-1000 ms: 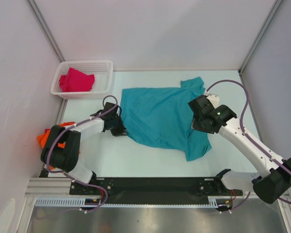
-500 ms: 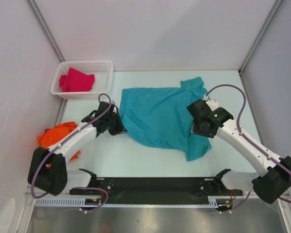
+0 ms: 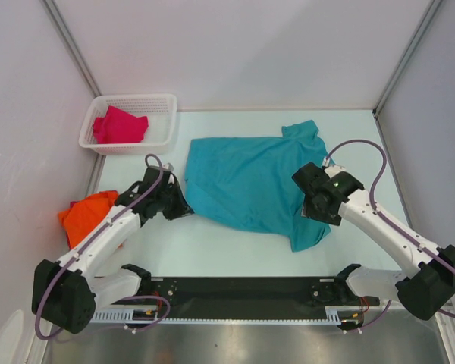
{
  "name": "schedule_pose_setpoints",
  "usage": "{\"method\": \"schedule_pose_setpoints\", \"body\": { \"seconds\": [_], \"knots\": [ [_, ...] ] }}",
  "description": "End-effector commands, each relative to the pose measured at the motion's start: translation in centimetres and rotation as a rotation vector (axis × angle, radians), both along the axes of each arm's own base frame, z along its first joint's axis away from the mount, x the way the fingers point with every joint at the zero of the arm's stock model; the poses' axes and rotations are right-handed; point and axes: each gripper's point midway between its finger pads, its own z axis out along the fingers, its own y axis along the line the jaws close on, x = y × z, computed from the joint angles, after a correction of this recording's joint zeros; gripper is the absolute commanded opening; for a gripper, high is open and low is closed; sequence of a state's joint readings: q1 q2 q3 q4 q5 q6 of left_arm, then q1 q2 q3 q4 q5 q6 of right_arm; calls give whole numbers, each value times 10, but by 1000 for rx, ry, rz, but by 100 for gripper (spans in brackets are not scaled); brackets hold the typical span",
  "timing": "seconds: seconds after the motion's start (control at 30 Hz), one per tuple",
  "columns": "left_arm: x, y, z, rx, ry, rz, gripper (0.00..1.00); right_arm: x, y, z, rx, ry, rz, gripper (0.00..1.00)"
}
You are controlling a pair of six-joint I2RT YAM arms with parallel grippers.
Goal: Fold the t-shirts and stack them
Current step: Grap the side of the flattened tshirt closest away from the robot with both arms
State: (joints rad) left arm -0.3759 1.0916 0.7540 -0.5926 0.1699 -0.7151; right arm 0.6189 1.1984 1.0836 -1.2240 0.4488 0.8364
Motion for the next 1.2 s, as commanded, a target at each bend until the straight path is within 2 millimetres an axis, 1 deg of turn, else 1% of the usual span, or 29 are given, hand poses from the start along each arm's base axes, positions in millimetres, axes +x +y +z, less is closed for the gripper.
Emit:
{"method": "schedule_pose_setpoints", "body": {
  "seconds": [0.0, 0.1, 0.17, 0.27, 0.33, 0.4, 0.43, 0.47, 0.57, 0.67, 0.73, 0.83, 0.87, 0.93, 0.97, 1.03, 1.07, 1.1, 1.13, 1.17],
  "knots": [
    [-14, 1, 6, -17, -8, -20, 0, -10, -15, 1, -53, 10, -70, 63],
    [-21, 7, 4, -4, -17, -2, 0, -18, -23, 1, -85, 28, -93, 63],
    [-25, 8, 0, -7, -4, 3, 0, -23, -26, 0, -89, 29, -109, 63],
    [-27, 5, -2, -20, 9, -8, 0, -31, -29, -9, -82, 51, -130, 63],
    [-24, 4, 2, -21, 0, -17, 0, -38, -29, -19, -70, 68, -144, 63],
    [-20, 2, 8, -22, -16, -25, 0, -41, -24, -27, -35, 76, -150, 63],
    [-19, 2, 10, -21, -19, -26, 0, -46, -26, -35, -40, 93, -154, 62],
    [-17, 2, 13, -17, -27, -34, 0, -47, -25, -38, -34, 92, -165, 62],
    [-16, 1, 14, -15, -25, -46, 0, -53, -26, -55, -44, 117, -178, 62],
    [-16, -1, 14, -16, -23, -57, 0, -48, -24, -68, -53, 113, -176, 62],
    [-15, -1, 14, -15, -26, -59, 0, -44, -25, -73, -69, 111, -176, 62],
    [-13, -1, 17, -17, -32, -61, 0, -36, -19, -74, -105, 119, -176, 61],
    [-12, -2, 18, -19, -35, -63, 0, -31, -16, -72, -104, 111, -173, 61],
    [-11, -3, 20, -20, -40, -64, 0, -28, -10, -75, -104, 124, -166, 61],
    [-10, -3, 22, -21, -48, -67, 0, -23, -5, -75, -90, 111, -163, 61],
    [-9, -2, 23, -19, -52, -61, 0, -16, -3, -80, -96, 97, -157, 62],
    [-8, -2, 23, -20, -55, -63, 0, -7, 3, -81, -73, 80, -159, 62],
    [-8, -2, 23, -19, -56, -64, 0, -3, 2, -83, -69, 94, -166, 62],
    [-7, -3, 25, -18, -61, -71, 0, 2, 7, -84, -51, 97, -164, 61],
    [-7, -3, 26, -20, -64, -74, 0, 9, 11, -81, -42, 86, -163, 61]
  ]
}}
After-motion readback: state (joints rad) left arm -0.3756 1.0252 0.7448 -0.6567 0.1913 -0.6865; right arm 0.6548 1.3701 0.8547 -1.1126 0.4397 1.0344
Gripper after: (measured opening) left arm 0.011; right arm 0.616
